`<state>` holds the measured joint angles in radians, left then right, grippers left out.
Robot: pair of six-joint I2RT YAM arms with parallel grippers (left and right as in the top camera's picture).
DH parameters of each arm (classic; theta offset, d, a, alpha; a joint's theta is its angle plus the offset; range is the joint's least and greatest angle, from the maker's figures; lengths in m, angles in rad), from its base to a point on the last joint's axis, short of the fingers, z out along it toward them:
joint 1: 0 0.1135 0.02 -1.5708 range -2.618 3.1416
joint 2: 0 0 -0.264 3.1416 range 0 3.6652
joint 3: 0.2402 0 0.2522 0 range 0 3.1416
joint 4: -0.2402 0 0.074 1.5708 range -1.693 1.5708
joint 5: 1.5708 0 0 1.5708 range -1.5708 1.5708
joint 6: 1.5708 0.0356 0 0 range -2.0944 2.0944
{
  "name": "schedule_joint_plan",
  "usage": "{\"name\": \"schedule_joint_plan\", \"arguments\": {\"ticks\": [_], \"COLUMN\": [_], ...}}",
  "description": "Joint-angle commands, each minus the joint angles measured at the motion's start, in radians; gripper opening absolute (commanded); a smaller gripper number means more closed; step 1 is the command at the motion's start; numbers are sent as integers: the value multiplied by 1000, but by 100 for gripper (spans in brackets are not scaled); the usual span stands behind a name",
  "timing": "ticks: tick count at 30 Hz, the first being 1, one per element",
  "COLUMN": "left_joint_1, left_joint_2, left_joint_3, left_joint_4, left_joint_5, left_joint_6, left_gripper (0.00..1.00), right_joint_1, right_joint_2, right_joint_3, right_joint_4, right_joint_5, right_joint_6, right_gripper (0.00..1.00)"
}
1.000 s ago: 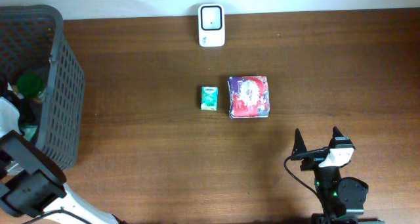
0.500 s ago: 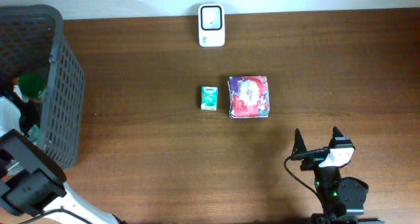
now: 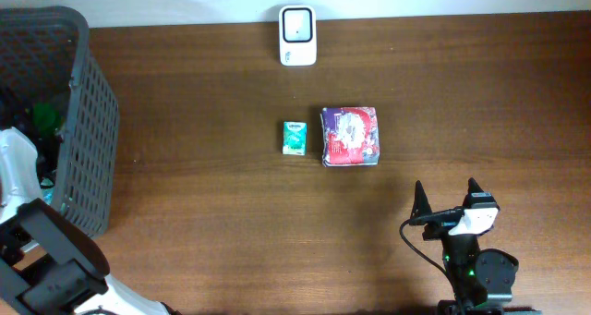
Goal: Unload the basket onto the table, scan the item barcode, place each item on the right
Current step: 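Return the left gripper into the basket and grasp the light-green wipes pack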
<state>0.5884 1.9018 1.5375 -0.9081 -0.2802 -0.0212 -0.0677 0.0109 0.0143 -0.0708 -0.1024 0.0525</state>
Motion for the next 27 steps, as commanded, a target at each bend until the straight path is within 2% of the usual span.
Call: {"name": "schedule_joint_plan", "arguments": {"ticks": [1,5,6,9,11,13,17,18,22,25,27], "left_joint_1": [5,6,8,24,32,35,35,35,35,35,35], "left_joint_2": [11,36,47,81,83,83,66,55,19,19,19], "left_joint_3": [-55,-189,-207,-214,-214,-214,-148,-130,-122,-123,-123], "left_joint_4": [12,146,165,176,186,185,132,116,108,107,98], "left_joint_5": [-3,-3,-3,-4,-4,-6,-42,-42,-41,-42,-108], "left_joint_6": [-168,-181,-181,-181,-181,-180,-181,-204,-343,-346,-347], "left_gripper": [89,84,76,71,57,53,55,62,69,70,70], "right_joint_1": [-5,-5,-5,-5,-5,-5,-5,-5,-5,-5,-5], "right_joint_2": [-6,-6,-6,-6,-6,-6,-6,-6,-6,-6,-6], "right_joint_3": [-9,-9,-9,-9,-9,-9,-9,-9,-9,-9,-9], "right_joint_4": [0,0,0,0,0,-1,0,-1,-1,0,0], "right_joint_5": [9,9,9,9,9,9,9,9,9,9,9], "right_joint_6": [4,4,4,4,4,4,4,4,4,4,4], "right_gripper": [99,99,99,99,99,99,99,99,99,99,99]}}
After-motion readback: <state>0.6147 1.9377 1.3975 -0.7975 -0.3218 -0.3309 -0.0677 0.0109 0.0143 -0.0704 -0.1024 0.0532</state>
